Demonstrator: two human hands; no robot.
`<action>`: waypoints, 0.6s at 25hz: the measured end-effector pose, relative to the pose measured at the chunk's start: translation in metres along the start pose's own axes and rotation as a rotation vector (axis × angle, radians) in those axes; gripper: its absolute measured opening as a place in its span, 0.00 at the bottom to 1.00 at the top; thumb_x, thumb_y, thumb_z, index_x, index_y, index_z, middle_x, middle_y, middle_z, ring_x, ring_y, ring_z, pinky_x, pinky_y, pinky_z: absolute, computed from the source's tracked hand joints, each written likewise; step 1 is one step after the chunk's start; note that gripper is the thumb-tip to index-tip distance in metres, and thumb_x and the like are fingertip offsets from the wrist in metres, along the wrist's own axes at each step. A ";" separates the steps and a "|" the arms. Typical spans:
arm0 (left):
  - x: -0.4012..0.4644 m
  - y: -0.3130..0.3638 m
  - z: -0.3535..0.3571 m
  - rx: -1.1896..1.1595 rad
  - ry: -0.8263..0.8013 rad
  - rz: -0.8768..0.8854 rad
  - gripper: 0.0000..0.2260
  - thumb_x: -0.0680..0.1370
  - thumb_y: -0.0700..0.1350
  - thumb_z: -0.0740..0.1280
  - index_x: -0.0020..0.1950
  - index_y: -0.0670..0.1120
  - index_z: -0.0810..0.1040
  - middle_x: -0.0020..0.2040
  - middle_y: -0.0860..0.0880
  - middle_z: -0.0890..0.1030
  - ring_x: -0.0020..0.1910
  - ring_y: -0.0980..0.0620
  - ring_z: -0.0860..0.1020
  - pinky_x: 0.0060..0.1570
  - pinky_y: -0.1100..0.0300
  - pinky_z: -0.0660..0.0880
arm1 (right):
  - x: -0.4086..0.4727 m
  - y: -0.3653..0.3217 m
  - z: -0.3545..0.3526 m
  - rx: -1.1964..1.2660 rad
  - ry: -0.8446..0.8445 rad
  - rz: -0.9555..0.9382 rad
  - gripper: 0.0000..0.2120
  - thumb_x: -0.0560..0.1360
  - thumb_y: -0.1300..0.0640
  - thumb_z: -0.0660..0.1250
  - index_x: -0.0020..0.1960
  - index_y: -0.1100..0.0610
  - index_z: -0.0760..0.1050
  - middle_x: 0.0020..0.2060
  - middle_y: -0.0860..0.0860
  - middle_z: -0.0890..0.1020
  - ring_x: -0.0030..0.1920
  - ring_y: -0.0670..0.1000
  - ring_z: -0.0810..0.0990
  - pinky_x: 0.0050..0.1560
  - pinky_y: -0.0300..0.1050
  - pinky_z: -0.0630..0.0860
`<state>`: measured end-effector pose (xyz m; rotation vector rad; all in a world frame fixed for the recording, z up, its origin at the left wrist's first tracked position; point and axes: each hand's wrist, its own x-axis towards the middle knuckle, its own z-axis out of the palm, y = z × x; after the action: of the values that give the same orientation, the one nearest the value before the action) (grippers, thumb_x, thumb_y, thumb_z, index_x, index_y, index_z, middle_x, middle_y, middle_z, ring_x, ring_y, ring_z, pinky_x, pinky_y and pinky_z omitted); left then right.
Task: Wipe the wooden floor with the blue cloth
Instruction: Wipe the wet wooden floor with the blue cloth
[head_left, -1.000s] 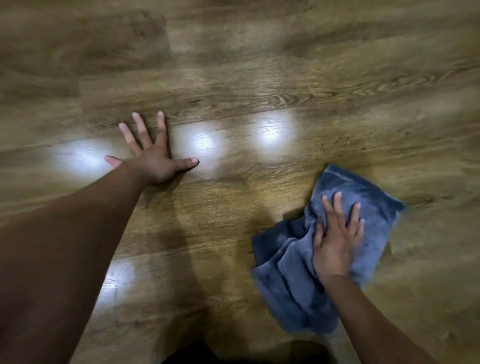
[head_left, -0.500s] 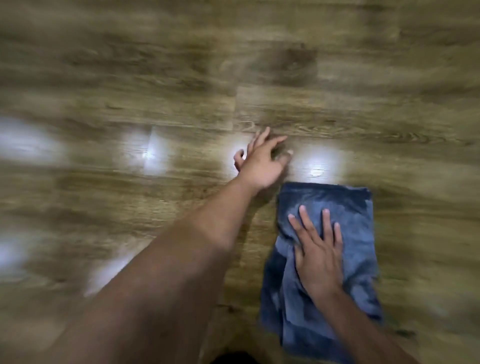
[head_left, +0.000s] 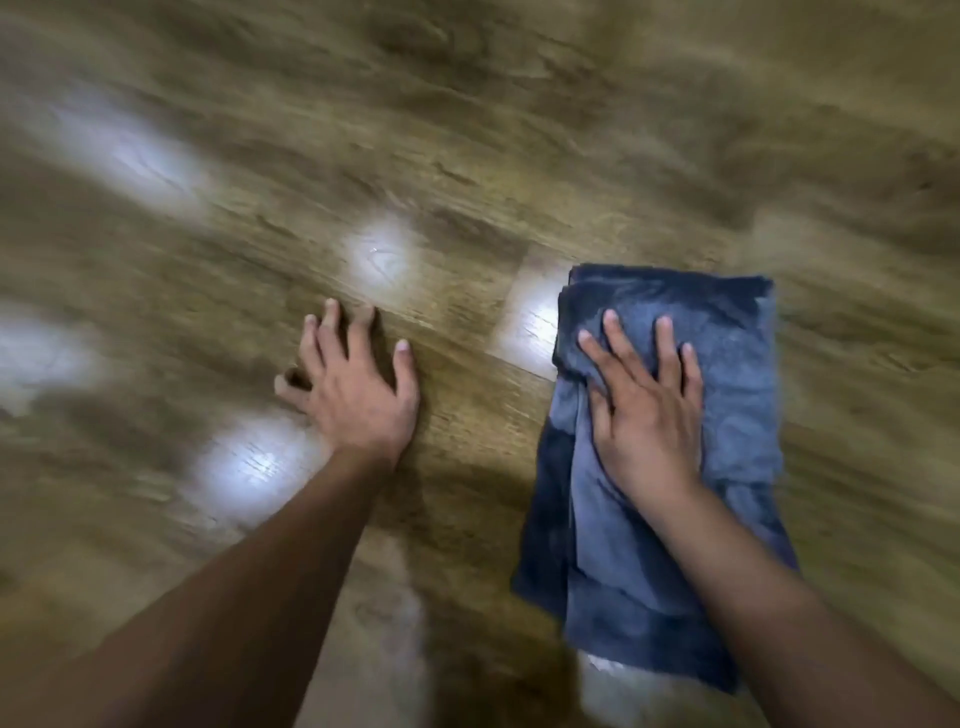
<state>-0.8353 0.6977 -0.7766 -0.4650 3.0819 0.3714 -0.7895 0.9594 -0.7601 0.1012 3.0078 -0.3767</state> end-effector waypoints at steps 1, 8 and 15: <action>0.000 -0.003 0.002 0.015 0.015 0.012 0.23 0.79 0.60 0.57 0.72 0.55 0.69 0.79 0.48 0.64 0.79 0.46 0.57 0.66 0.29 0.55 | 0.026 -0.022 0.002 -0.001 -0.001 -0.004 0.24 0.81 0.49 0.58 0.77 0.43 0.64 0.79 0.41 0.59 0.80 0.59 0.49 0.77 0.60 0.48; 0.002 -0.004 0.000 -0.126 0.078 -0.015 0.21 0.81 0.54 0.53 0.71 0.55 0.75 0.78 0.51 0.67 0.79 0.48 0.60 0.69 0.33 0.53 | 0.110 -0.123 0.020 -0.034 -0.078 -0.224 0.24 0.82 0.47 0.54 0.78 0.41 0.60 0.79 0.40 0.56 0.80 0.59 0.46 0.78 0.58 0.42; 0.001 -0.004 -0.004 -0.218 0.111 -0.028 0.23 0.79 0.55 0.53 0.69 0.52 0.78 0.77 0.52 0.70 0.78 0.51 0.61 0.70 0.36 0.54 | 0.033 -0.107 0.020 0.038 -0.127 -0.420 0.23 0.78 0.54 0.62 0.73 0.48 0.70 0.77 0.42 0.64 0.80 0.56 0.53 0.77 0.60 0.48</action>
<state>-0.8354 0.6932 -0.7736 -0.5503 3.1507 0.7088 -0.8286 0.8524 -0.7573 -0.5365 2.8783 -0.4560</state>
